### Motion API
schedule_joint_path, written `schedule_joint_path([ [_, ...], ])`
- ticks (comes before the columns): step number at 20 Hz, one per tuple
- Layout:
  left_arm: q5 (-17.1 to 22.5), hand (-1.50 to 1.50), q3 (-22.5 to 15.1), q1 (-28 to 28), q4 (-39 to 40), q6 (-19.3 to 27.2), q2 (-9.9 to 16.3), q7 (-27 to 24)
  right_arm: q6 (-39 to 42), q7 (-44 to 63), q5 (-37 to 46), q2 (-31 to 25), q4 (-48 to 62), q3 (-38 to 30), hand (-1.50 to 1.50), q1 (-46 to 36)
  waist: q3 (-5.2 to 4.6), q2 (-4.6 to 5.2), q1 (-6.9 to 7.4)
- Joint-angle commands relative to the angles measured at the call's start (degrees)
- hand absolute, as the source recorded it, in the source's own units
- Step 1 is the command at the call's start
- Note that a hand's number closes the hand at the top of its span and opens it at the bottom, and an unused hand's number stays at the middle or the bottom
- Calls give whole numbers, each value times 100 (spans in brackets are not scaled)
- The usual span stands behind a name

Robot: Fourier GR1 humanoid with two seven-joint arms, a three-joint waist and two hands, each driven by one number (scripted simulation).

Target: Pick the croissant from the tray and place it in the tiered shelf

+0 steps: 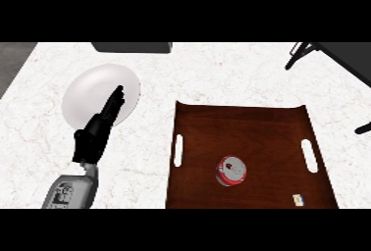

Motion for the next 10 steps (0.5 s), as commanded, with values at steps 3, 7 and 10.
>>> schedule_joint_path([
  [3,-79,0,-42,-52,125,37,-43,-24,-396,232,-477,-90,46,-181,-150,-338,2,7,-8],
  [7,-70,0,-11,-211,43,50,-30,88,-775,473,-284,-27,-104,-110,-150,-510,2,33,68],
  [10,-95,0,-51,138,39,78,-57,-54,-922,104,-545,-4,-811,-124,-150,-591,-1,-56,-65],
])
